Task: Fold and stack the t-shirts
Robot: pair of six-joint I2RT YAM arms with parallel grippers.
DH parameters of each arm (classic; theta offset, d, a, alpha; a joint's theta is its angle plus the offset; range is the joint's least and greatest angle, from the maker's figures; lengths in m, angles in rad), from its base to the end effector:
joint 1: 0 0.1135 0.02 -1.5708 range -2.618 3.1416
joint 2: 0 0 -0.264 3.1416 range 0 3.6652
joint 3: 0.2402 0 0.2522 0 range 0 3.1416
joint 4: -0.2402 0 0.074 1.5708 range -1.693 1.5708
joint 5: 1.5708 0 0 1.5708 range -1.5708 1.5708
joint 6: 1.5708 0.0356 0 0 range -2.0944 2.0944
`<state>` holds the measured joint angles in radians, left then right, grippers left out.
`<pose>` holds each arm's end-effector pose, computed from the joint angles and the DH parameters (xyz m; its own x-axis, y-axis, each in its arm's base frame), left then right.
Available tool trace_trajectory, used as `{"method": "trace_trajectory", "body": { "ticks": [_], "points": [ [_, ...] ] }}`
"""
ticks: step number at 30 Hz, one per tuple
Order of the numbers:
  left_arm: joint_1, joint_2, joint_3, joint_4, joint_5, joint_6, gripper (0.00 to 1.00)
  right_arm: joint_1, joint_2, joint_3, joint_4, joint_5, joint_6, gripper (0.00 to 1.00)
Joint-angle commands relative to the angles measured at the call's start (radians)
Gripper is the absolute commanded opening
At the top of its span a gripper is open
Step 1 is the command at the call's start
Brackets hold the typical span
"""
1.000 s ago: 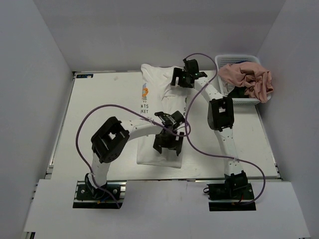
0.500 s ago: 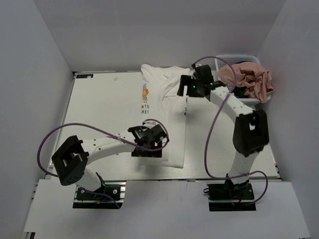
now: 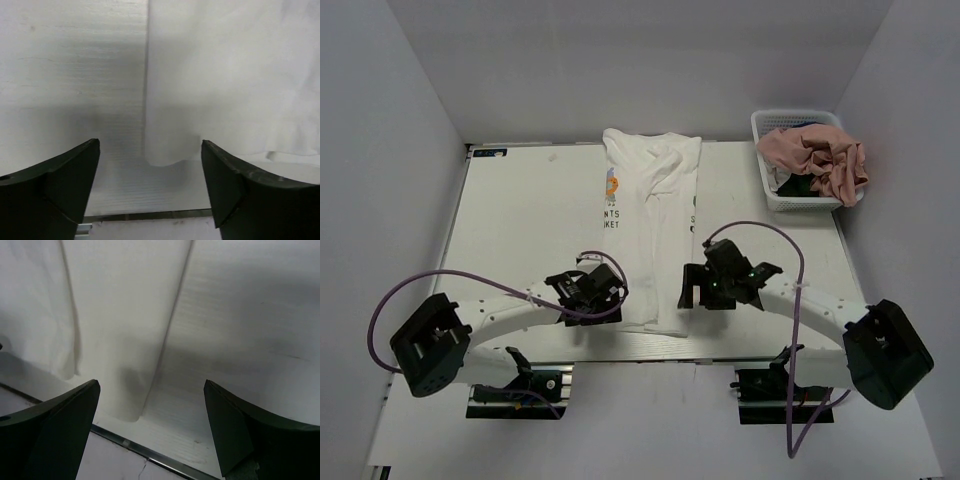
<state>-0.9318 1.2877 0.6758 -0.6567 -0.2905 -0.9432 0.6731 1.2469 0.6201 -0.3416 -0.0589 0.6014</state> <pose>0.1355 -0.1652 0.1722 -0.9157 -0.0679 -0.3961 -0.0391 0.9960 -0.0803 0.1798 0.1460 0.1784 -0.8981 0.0063 -0.4398 -0.1701 0.9171 0.3606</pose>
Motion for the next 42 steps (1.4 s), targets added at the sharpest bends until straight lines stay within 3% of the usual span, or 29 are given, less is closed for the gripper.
{"method": "trace_trajectory", "body": {
  "ticks": [1, 6, 8, 10, 11, 12, 13, 14, 18, 21, 22, 23, 29, 34, 42],
  "points": [
    [0.013, 0.022, -0.027, 0.114, 0.033, 0.026, 0.89, 0.068, -0.023, -0.054, 0.033, -0.068, 0.095, 0.9],
    [0.022, 0.07, -0.045, 0.164, 0.044, 0.026, 0.73, 0.141, 0.002, -0.066, 0.05, -0.073, 0.129, 0.9],
    [0.022, 0.079, -0.045, 0.164, 0.044, 0.035, 0.62, 0.174, 0.04, -0.062, 0.052, -0.079, 0.144, 0.88],
    [0.031, 0.079, -0.045, 0.167, 0.057, 0.035, 0.54, 0.184, 0.068, -0.06, 0.059, -0.073, 0.161, 0.77],
    [0.031, 0.079, -0.07, 0.189, 0.083, 0.035, 0.44, 0.201, 0.092, -0.06, 0.07, -0.067, 0.176, 0.71],
    [0.031, 0.07, -0.08, 0.213, 0.094, 0.05, 0.38, 0.204, 0.098, -0.057, 0.078, -0.061, 0.181, 0.54],
    [0.031, 0.07, -0.081, 0.233, 0.094, 0.06, 0.32, 0.212, 0.105, -0.046, 0.078, -0.047, 0.182, 0.48],
    [0.031, 0.07, -0.091, 0.233, 0.094, 0.06, 0.18, 0.221, 0.114, -0.028, 0.069, -0.042, 0.195, 0.42],
    [0.031, 0.088, -0.071, 0.22, 0.094, 0.06, 0.01, 0.252, 0.103, 0.012, -0.026, 0.034, 0.219, 0.34],
    [0.031, 0.088, -0.071, 0.197, 0.116, 0.049, 0.0, 0.26, 0.08, 0.009, -0.065, 0.054, 0.232, 0.16],
    [0.031, 0.088, -0.071, 0.197, 0.126, 0.049, 0.0, 0.263, 0.068, 0.009, -0.071, 0.091, 0.238, 0.05],
    [0.031, 0.088, -0.058, 0.178, 0.137, 0.049, 0.0, 0.27, 0.063, 0.018, -0.092, 0.125, 0.236, 0.01],
    [0.031, 0.022, 0.022, 0.15, 0.122, 0.049, 0.0, 0.276, -0.003, 0.099, -0.116, 0.185, 0.193, 0.0],
    [0.031, 0.058, 0.178, 0.091, 0.03, 0.061, 0.0, 0.249, 0.049, 0.244, -0.16, 0.338, 0.17, 0.0],
    [0.224, 0.275, 0.444, 0.011, -0.07, 0.107, 0.0, 0.102, 0.175, 0.437, -0.096, 0.462, 0.084, 0.0]
  ]
}}
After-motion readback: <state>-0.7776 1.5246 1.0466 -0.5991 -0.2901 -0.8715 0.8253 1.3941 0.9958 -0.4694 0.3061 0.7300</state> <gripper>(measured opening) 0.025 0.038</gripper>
